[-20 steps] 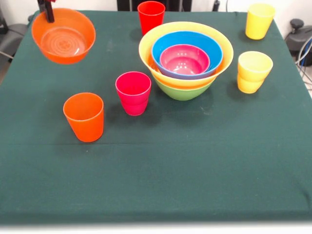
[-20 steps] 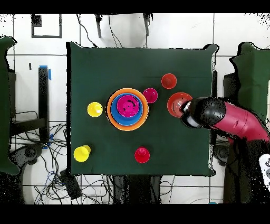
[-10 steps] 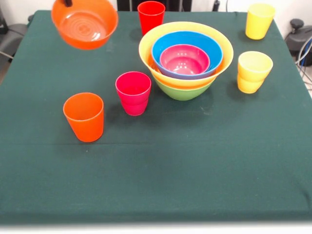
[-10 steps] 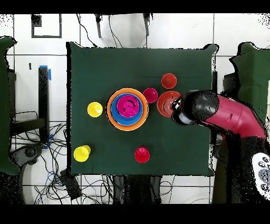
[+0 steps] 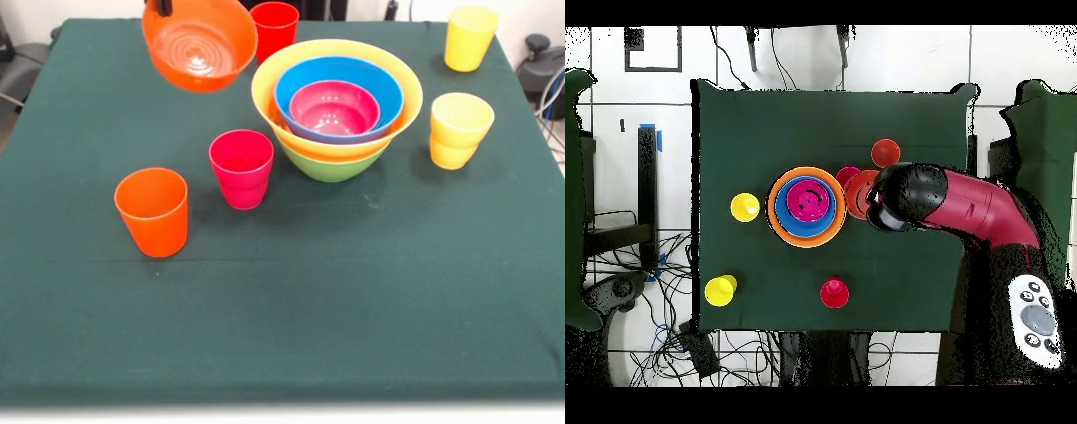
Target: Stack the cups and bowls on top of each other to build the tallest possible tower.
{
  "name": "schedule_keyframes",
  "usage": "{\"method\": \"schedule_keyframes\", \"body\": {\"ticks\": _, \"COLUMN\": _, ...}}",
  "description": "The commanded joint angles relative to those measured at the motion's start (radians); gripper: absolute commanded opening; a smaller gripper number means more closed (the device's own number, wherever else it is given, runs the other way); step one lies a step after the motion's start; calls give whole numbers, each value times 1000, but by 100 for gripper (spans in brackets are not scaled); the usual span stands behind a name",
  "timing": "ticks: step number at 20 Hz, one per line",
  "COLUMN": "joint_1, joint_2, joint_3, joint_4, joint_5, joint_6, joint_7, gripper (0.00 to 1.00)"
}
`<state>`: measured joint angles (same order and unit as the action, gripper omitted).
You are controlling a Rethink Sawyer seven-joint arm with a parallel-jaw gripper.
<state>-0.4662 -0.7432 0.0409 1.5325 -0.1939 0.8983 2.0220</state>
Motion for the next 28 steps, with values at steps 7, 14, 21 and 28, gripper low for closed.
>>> {"method": "schedule_keyframes", "body": {"ticks": 7, "joint_1": -111, "joint_2": 202, "joint_3": 47, "joint_4": -101, "joint_5": -59, "joint_6": -47, "joint_7": -80, "gripper": 0}}
{"method": "schedule_keyframes", "body": {"ticks": 14, "joint_1": -155, "joint_2": 222, "joint_3": 49, "joint_4": -90, "joint_5": -111, "joint_6": -84, "joint_7": -121, "gripper": 0}}
{"method": "schedule_keyframes", "body": {"ticks": 21, "joint_1": -165, "joint_2": 247, "joint_3": 44, "joint_4": -24, "joint_5": -136, "joint_6": -124, "joint_7": -82, "gripper": 0}}
{"method": "schedule_keyframes", "body": {"ticks": 28, "joint_1": -158, "joint_2": 270, "joint_3": 30, "joint_4": 2, "joint_5": -165, "joint_6": -194, "joint_7": -49, "gripper": 0}}
